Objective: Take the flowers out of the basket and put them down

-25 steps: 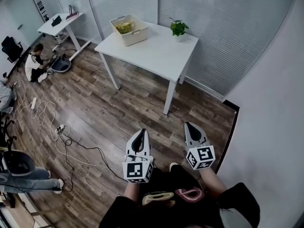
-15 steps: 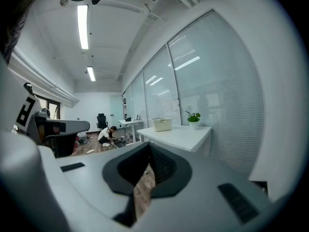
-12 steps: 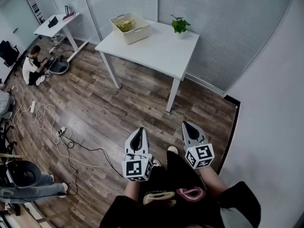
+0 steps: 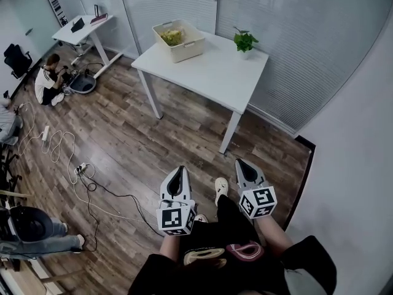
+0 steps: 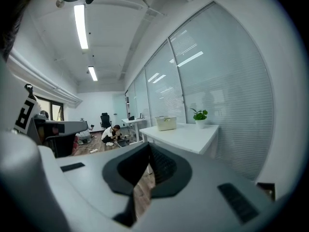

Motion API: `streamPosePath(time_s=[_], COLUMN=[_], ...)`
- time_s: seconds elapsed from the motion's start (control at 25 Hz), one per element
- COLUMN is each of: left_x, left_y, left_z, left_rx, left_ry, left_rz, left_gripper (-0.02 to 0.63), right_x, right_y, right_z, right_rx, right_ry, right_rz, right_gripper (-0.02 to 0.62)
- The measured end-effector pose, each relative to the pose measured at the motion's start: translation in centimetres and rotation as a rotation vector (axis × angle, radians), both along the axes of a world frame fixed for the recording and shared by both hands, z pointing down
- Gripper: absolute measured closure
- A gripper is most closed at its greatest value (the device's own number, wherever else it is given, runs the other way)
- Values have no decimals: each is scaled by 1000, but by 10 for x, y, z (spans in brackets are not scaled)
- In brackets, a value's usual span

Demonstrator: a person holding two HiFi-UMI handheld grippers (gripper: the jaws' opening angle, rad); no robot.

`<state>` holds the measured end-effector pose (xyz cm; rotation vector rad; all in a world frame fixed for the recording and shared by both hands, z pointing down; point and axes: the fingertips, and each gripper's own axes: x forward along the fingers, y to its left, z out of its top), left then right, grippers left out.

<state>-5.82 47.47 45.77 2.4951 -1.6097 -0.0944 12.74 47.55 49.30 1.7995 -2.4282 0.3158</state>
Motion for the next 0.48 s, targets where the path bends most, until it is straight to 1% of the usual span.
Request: streamPosePath(time_s=[0.24, 0.36, 0.48], left_x=[4, 6, 14], left_y=[-43, -73, -98], left_z=[-2, 2, 3], left_rx=[-10, -28, -34], left_ry=[-16, -5, -12], left_rz=[-61, -116, -149], left_gripper=[589, 589, 589], right_x=[4, 7, 13], right_y=[-62, -99, -131], right_z=[2, 6, 9], right_rx=[-13, -29, -36], right_ry=[-11, -3, 11], right_rz=[-63, -113, -151], right_gripper=[584, 584, 584])
